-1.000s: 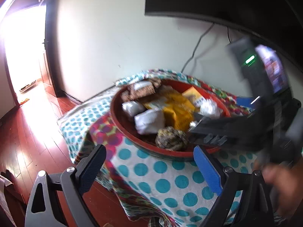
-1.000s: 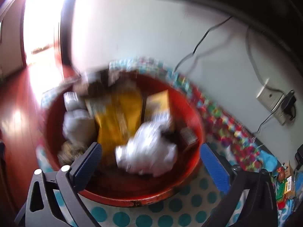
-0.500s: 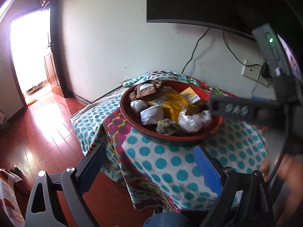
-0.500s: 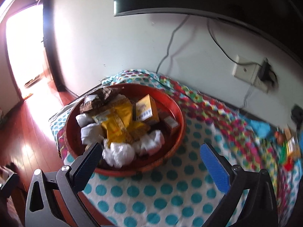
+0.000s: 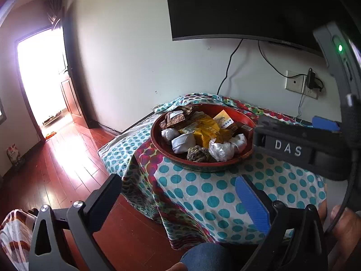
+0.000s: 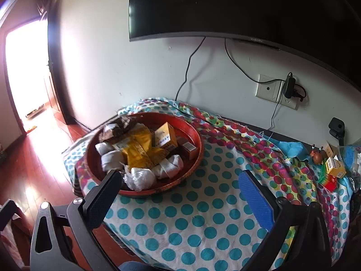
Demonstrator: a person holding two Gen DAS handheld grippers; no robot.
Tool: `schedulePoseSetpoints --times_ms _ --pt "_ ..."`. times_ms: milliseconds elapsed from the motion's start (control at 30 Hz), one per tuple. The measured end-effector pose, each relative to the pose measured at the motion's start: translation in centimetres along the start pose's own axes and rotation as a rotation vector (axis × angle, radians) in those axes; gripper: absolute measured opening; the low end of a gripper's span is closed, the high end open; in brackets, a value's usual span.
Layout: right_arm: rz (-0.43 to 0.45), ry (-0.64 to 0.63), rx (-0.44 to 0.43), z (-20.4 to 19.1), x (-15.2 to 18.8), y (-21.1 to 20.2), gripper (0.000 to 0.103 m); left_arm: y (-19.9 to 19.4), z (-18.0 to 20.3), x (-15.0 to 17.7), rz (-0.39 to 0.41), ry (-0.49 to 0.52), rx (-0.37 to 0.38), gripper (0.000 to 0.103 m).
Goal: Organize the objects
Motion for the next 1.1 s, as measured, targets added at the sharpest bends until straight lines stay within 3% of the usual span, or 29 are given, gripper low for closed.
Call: schedulePoseSetpoints --times_ms 200,367,767,967,1100 --pt "0.019 -0.023 -0.021 -0.7 -0.4 -1.2 0.103 -1.1 0.1 -0.7 0.010 -0.058 0.038 0.103" --pt "0.029 -0.011 -0.024 -0.5 -0.6 -1.6 0.103 -3.0 -0.3 -2.0 0.106 -0.039 0.003 0.103" --pt "0.025 0.000 -0.025 -0.2 -0.2 -1.4 0.103 -3.0 0.1 -1.5 0.079 -0.030 0.035 0.103" --pt "0.033 -0.006 -0.028 -0.4 -0.2 -1.5 0.103 -2.3 0.6 -0.7 0.030 -0.044 0.098 0.103" --pt "0.035 -0.006 -0.026 -0.4 -0.3 -1.6 0.103 -2.3 0.4 -0.7 0.035 -0.046 0.084 0.103"
Point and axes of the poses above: each gripper's, at about its wrist camera, not at the fingertips, and y roughly the way its jaws point, z to its right, x to its underside, the point moved 10 cm from there along y, roughly the way its jaws point, and after that the axes turned 10 degrees about z, right-handed, at the moved point
